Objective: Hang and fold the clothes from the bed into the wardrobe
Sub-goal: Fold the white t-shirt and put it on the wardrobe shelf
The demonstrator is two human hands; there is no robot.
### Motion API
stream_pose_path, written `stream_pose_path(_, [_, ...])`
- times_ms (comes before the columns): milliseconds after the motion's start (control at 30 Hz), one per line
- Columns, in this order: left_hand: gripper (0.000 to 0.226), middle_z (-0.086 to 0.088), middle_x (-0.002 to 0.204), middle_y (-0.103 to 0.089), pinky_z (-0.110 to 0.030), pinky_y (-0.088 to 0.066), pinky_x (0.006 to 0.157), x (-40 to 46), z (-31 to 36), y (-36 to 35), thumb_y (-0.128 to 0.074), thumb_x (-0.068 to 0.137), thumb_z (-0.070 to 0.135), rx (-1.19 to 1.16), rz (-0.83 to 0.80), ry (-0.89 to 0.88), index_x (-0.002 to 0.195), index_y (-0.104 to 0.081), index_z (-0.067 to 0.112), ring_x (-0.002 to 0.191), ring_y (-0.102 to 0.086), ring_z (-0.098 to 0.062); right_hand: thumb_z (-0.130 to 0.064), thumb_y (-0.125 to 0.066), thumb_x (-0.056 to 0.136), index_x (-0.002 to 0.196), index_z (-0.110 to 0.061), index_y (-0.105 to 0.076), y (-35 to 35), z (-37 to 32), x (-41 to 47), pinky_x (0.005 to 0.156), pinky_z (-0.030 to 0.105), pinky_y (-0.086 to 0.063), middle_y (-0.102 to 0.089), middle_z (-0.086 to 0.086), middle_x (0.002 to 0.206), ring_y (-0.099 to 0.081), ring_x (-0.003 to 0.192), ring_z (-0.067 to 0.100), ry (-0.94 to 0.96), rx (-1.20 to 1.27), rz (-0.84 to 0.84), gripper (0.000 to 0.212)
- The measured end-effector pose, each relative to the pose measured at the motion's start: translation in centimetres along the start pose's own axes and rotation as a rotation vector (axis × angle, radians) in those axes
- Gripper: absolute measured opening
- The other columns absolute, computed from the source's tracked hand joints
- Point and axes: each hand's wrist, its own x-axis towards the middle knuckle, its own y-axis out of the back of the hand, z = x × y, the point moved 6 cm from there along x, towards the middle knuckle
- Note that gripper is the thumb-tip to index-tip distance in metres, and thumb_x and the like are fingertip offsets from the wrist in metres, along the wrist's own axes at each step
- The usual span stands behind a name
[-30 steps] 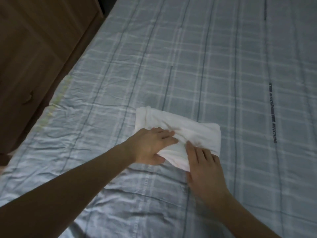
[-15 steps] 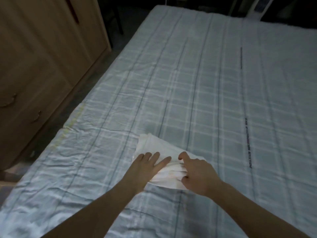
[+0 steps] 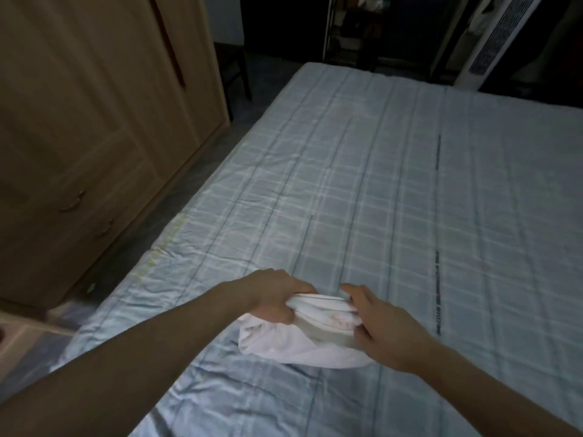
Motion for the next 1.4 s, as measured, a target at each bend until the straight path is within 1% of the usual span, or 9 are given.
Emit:
stream_pose_path(267, [0.063, 0.019, 0.096, -0.067, -0.016, -0.044, 0.068, -6.8, 4.1, 9.8, -0.059, 0.058, 0.021, -0.338, -0.018, 0.041, 0.118, -0.063, 0.039, 0.083, -0.06, 0.003, -0.09, -0.046, 0.06, 0.148, -0.038, 0.014, 9.8, -5.4, -5.7, 0.096, 0.03, -0.038, -0.025, -0.01, 0.145, -0.045, 0.12, 0.013, 0.193, -0.176, -0.011, 0.119])
stream_pose_path(400, [0.059, 0.019, 0.078, -0.064, -0.008, -0.039, 0.053, -10.2, 6.9, 13.4, -0.055, 0.057, 0.012, -0.437, 0.015, 0.03, 0.114, -0.068, 0.023, 0.061, -0.055, 0.011, -0.08, -0.054, 0.065, 0.144, -0.035, 0.026, 13.8, -7.7, -7.2, 0.098, 0.035, -0.037, -0.029, -0.008, 0.148, -0.041, 0.127, 0.018, 0.187, -0.281, 0.114, 0.121])
stream_pose_path(500, [0.058, 0.003, 0.088, -0.068, -0.012, -0.041, 0.056, -12.5, 9.2, 15.2, -0.053, 0.056, 0.012, -0.44, 0.019, 0.002, 0.111, -0.068, 0.019, 0.066, -0.056, 0.002, -0.067, -0.058, 0.076, 0.152, -0.029, -0.006, 16.9, -8.3, -7.8, 0.092, 0.031, -0.043, -0.042, -0.01, 0.139, -0.047, 0.123, 0.015, 0.118, -0.268, 0.214, 0.1])
stream_pose_path(600, [0.06, -0.011, 0.102, -0.069, -0.023, -0.046, 0.064, -14.7, 11.5, 17.0, -0.051, 0.057, 0.011, -0.404, 0.006, -0.016, 0.115, -0.067, 0.017, 0.079, -0.059, -0.009, -0.065, -0.061, 0.075, 0.123, -0.031, -0.045, 19.6, -9.6, -8.6, 0.073, 0.027, -0.041, -0.053, -0.012, 0.115, -0.055, 0.107, 0.012, 0.189, -0.235, 0.269, 0.061])
stream_pose_path(767, [0.068, 0.009, 0.12, -0.065, -0.03, -0.047, 0.092, -17.8, 14.1, 20.0, -0.048, 0.064, 0.014, -0.266, 0.013, 0.025, 0.128, -0.059, 0.036, 0.11, -0.058, -0.011, -0.065, -0.06, 0.074, 0.104, -0.029, -0.046, 23.6, -11.1, -10.5, 0.068, 0.029, -0.042, -0.065, -0.008, 0.1, -0.061, 0.094, 0.016, 0.233, -0.157, 0.26, 0.05])
stream_pose_path(900, [0.031, 0.015, 0.105, -0.062, -0.029, -0.042, 0.085, -20.5, 16.1, 22.4, -0.046, 0.085, 0.047, -0.238, 0.112, 0.071, 0.114, -0.058, 0.042, 0.099, -0.056, -0.006, -0.067, -0.062, 0.069, 0.1, -0.031, -0.051, 26.8, -12.2, -10.6, 0.068, 0.031, -0.049, -0.065, -0.011, 0.086, -0.063, 0.086, 0.013, 0.212, -0.112, 0.296, 0.049])
stream_pose_path(1033, [0.068, 0.013, 0.085, -0.058, -0.035, -0.048, 0.073, -22.2, 17.8, 23.9, -0.062, 0.055, 0.086, 0.139, 0.226, 0.237, 0.103, -0.045, 0.04, 0.081, -0.059, -0.014, -0.07, -0.059, 0.065, 0.093, -0.031, -0.056, 29.2, -13.9, -10.1, 0.067, 0.034, -0.05, -0.062, -0.012, 0.075, -0.063, 0.08, 0.012, 0.246, -0.098, 0.338, 0.048])
stream_pose_path(1200, [0.069, 0.007, 0.088, -0.049, -0.032, -0.036, 0.065, -23.8, 18.1, 23.7, -0.075, 0.062, 0.056, 0.308, 0.333, 0.3, 0.113, -0.033, 0.038, 0.082, -0.056, -0.024, -0.076, -0.052, 0.063, 0.088, -0.028, -0.057, 30.6, -15.3, -9.5, 0.067, 0.037, -0.051, -0.063, -0.009, 0.076, -0.062, 0.078, 0.013, 0.263, -0.156, 0.384, 0.054])
stream_pose_path(1400, [0.042, -0.005, 0.104, -0.062, -0.039, -0.051, 0.073, -26.7, 15.1, 22.7, -0.058, 0.077, 0.024, 0.194, 0.358, 0.27, 0.118, -0.046, 0.03, 0.093, -0.059, -0.028, -0.076, -0.056, 0.064, 0.09, -0.029, -0.061, 30.1, -19.3, -7.8, 0.068, 0.034, -0.049, -0.064, -0.011, 0.08, -0.06, 0.081, 0.011, 0.357, -0.203, 0.327, 0.054])
